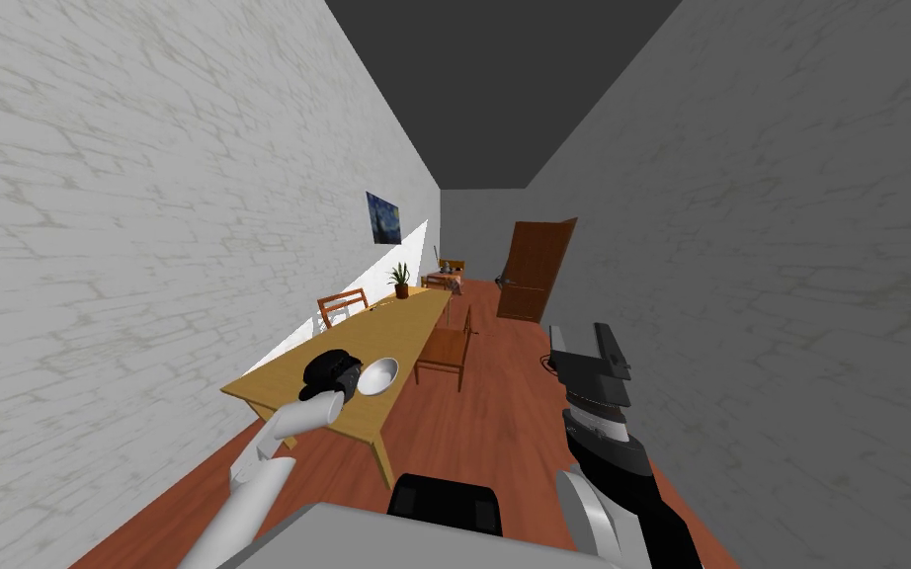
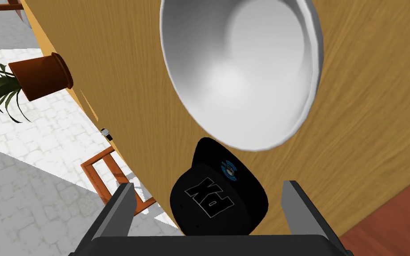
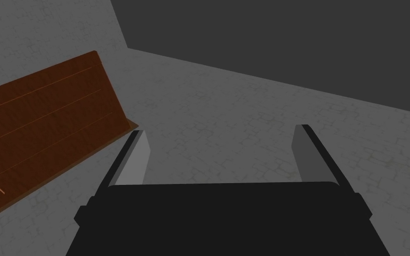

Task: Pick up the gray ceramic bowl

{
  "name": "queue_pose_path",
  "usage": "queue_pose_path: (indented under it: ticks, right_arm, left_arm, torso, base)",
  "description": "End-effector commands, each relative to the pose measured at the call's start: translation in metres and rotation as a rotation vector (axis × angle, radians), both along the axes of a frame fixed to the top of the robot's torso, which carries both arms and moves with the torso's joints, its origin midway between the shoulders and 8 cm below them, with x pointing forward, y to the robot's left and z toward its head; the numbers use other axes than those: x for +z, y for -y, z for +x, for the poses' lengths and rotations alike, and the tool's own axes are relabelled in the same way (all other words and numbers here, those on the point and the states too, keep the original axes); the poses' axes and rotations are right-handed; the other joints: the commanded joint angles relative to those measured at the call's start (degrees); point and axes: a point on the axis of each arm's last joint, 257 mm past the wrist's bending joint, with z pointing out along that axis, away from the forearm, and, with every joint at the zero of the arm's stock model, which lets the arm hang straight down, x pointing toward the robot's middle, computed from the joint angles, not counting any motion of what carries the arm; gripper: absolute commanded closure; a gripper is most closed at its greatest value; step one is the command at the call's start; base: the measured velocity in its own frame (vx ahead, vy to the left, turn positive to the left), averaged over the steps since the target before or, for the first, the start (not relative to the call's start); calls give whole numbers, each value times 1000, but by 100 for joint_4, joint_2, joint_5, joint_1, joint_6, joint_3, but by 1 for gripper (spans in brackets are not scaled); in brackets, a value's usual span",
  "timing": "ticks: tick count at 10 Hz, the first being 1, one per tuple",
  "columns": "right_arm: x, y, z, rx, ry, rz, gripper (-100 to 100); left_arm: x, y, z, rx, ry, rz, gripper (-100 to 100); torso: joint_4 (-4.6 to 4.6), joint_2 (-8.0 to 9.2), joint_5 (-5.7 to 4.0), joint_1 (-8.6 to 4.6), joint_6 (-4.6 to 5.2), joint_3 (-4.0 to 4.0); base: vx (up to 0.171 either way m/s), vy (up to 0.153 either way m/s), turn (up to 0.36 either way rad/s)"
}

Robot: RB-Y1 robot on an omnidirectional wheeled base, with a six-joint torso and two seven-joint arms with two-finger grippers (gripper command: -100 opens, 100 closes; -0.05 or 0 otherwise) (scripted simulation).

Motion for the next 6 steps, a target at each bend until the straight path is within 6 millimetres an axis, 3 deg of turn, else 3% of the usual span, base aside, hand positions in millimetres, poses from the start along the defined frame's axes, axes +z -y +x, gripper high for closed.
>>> queue_pose_path:
  ticks: [1, 6]
  right_arm:
    - [0, 0, 0, 0, 0, 0, 0]
    - [0, 0, 0, 0, 0, 0, 0]
  left_arm:
    - [-20, 8, -9, -25, -76, -12, -100]
    - [-80, 45, -51, -113, -287, -52, -100]
  torso:
    - [0, 0, 0, 0, 0, 0]
    - [-3, -12, 2, 10, 0, -7]
  base:
    - [80, 1, 48]
    - [98, 10, 33]
